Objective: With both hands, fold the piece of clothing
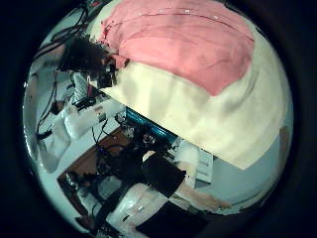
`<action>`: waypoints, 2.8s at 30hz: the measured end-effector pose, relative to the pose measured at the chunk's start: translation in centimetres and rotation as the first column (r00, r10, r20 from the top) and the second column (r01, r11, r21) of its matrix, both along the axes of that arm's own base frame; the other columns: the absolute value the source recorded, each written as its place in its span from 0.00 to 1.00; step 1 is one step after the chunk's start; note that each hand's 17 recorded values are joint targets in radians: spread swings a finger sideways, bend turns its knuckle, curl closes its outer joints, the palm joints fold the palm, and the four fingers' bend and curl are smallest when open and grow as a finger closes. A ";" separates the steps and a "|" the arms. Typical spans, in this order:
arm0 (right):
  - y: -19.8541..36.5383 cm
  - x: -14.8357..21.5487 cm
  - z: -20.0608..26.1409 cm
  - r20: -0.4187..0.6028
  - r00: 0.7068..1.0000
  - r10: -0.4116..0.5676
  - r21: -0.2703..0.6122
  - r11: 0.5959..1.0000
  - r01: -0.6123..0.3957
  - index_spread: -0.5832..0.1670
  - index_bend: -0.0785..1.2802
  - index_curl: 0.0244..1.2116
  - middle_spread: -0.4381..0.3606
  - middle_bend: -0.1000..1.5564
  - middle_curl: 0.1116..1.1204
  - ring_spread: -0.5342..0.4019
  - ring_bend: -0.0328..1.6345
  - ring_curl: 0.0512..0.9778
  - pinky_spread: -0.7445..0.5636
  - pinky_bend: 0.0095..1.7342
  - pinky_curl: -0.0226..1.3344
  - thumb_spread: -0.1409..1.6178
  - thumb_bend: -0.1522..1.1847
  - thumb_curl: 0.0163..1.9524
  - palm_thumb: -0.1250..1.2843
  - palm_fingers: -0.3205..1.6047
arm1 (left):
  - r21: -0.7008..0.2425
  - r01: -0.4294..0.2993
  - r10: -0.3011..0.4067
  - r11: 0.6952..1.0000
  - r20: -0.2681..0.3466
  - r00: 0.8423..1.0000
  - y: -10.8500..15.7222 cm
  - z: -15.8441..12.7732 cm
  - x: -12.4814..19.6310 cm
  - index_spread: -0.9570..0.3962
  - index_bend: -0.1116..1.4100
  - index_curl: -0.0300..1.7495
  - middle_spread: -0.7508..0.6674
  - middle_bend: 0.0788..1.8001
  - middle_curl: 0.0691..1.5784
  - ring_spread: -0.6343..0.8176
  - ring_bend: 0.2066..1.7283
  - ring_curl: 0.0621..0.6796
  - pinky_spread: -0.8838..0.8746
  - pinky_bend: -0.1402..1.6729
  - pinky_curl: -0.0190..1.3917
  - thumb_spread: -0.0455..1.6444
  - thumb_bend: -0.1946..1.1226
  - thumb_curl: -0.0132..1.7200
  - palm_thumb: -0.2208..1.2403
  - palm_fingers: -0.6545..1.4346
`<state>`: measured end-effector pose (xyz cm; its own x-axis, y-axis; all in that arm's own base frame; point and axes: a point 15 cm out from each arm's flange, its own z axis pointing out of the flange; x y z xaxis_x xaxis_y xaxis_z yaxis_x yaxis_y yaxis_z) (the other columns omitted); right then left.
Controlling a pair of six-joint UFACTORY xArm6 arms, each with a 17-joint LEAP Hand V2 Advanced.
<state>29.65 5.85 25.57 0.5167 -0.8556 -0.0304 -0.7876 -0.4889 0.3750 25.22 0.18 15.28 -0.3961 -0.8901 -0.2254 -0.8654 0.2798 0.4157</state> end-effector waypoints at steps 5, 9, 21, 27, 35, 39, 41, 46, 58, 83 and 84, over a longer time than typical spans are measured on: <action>0.2 0.2 -0.8 0.007 1.000 -0.001 -0.002 1.000 0.001 0.42 0.16 0.20 0.67 0.22 0.25 0.60 0.32 0.24 0.62 0.23 0.23 0.73 0.11 0.14 0.39 0.32 | 0.014 -0.008 0.009 1.000 -0.024 1.000 0.1 0.9 -0.2 0.31 0.28 0.36 0.12 0.43 0.37 0.02 0.38 0.51 0.07 0.56 0.36 0.65 0.24 0.38 0.77 0.86; -0.1 -1.7 -4.6 -0.040 0.999 0.003 -0.013 1.000 -0.003 0.48 0.17 0.20 0.65 0.23 0.25 0.58 0.32 0.24 0.60 0.23 0.23 0.72 0.10 0.15 0.41 0.31 | 0.009 -0.012 0.013 1.000 -0.019 1.000 -0.1 1.2 0.1 0.29 0.28 0.39 0.12 0.44 0.37 0.02 0.40 0.53 0.07 0.57 0.36 0.65 0.23 0.40 0.78 0.85; -0.2 -2.1 -9.6 0.007 1.000 -0.012 -0.007 1.000 0.012 0.54 0.18 0.22 0.58 0.27 0.28 0.52 0.35 0.25 0.56 0.21 0.21 0.70 0.10 0.16 0.49 0.35 | -0.006 -0.032 0.032 0.999 -0.035 0.999 -0.9 2.3 0.0 0.25 0.25 0.45 0.12 0.45 0.38 0.02 0.40 0.56 0.06 0.58 0.36 0.67 0.20 0.44 0.78 0.85; -0.4 -1.8 -10.9 0.001 1.000 -0.013 -0.016 1.000 0.013 0.52 0.19 0.24 0.53 0.31 0.31 0.48 0.36 0.25 0.53 0.19 0.20 0.68 0.12 0.19 0.62 0.39 | -0.010 -0.044 0.044 0.999 -0.048 0.998 -1.4 2.9 -0.3 0.24 0.23 0.47 0.12 0.45 0.38 0.02 0.41 0.58 0.06 0.59 0.36 0.68 0.19 0.46 0.78 0.85; -0.3 -2.0 -12.5 -0.043 0.999 -0.020 -0.034 0.999 0.018 0.45 0.24 0.28 0.47 0.33 0.34 0.41 0.39 0.27 0.47 0.21 0.19 0.65 0.12 0.22 0.71 0.48 | -0.007 -0.047 0.047 0.999 -0.051 0.998 -1.3 3.5 -0.4 0.22 0.21 0.50 0.13 0.46 0.38 0.02 0.41 0.59 0.06 0.59 0.36 0.69 0.18 0.49 0.79 0.85; -0.3 -1.8 -12.5 -0.036 0.999 -0.019 -0.035 0.999 0.018 0.40 0.23 0.29 0.42 0.32 0.34 0.35 0.42 0.28 0.40 0.26 0.20 0.62 0.14 0.25 0.80 0.53 | -0.007 -0.050 0.049 0.999 -0.049 0.998 -1.3 3.9 -0.4 0.21 0.20 0.52 0.13 0.46 0.38 0.02 0.41 0.59 0.06 0.59 0.36 0.69 0.17 0.50 0.79 0.85; -0.4 -1.7 -12.5 -0.032 0.999 -0.013 -0.040 0.999 0.012 0.35 0.24 0.30 0.40 0.31 0.34 0.33 0.44 0.29 0.35 0.28 0.20 0.62 0.15 0.27 0.83 0.57 | -0.008 -0.048 0.047 0.999 -0.043 0.998 -1.3 4.2 -0.2 0.21 0.20 0.52 0.13 0.47 0.38 0.02 0.41 0.59 0.06 0.59 0.36 0.69 0.17 0.50 0.79 0.85; 0.0 -0.2 -12.5 0.036 0.999 -0.033 -0.032 0.999 0.034 0.30 0.31 0.33 0.31 0.32 0.35 0.25 0.46 0.29 0.23 0.35 0.21 0.61 0.22 0.32 0.95 0.73 | -0.011 -0.044 0.044 0.999 -0.040 0.998 -1.3 4.5 0.0 0.21 0.20 0.53 0.13 0.47 0.38 0.02 0.41 0.59 0.06 0.59 0.36 0.70 0.16 0.51 0.79 0.84; 0.5 1.3 -11.0 0.118 0.991 -0.063 -0.018 0.998 0.065 0.36 0.64 0.52 0.31 0.58 0.51 0.26 0.62 0.44 0.13 0.53 0.30 0.54 0.48 0.53 0.96 0.89 | -0.044 0.013 -0.014 0.999 -0.030 0.999 -1.4 6.2 0.5 0.20 0.19 0.55 0.13 0.47 0.38 0.02 0.41 0.60 0.06 0.60 0.36 0.70 0.15 0.53 0.77 0.84; 0.1 1.6 3.6 0.339 0.929 -0.146 0.057 0.989 0.135 0.42 0.79 0.58 0.35 0.76 0.55 0.34 0.79 0.52 0.33 0.71 0.45 0.25 0.76 0.91 0.74 0.82 | -0.076 0.063 -0.069 0.995 -0.081 0.994 0.1 14.5 1.2 0.19 0.20 0.56 0.13 0.48 0.38 0.02 0.41 0.61 0.06 0.59 0.36 0.72 0.15 0.57 0.75 0.84; 0.3 2.3 4.0 0.346 0.926 -0.149 0.060 0.989 0.137 0.42 0.79 0.58 0.36 0.77 0.55 0.34 0.79 0.52 0.33 0.71 0.45 0.24 0.77 0.91 0.73 0.82 | -0.074 0.063 -0.069 0.995 -0.073 0.995 0.1 15.0 1.7 0.19 0.19 0.56 0.13 0.48 0.38 0.02 0.41 0.61 0.06 0.59 0.36 0.72 0.15 0.57 0.75 0.84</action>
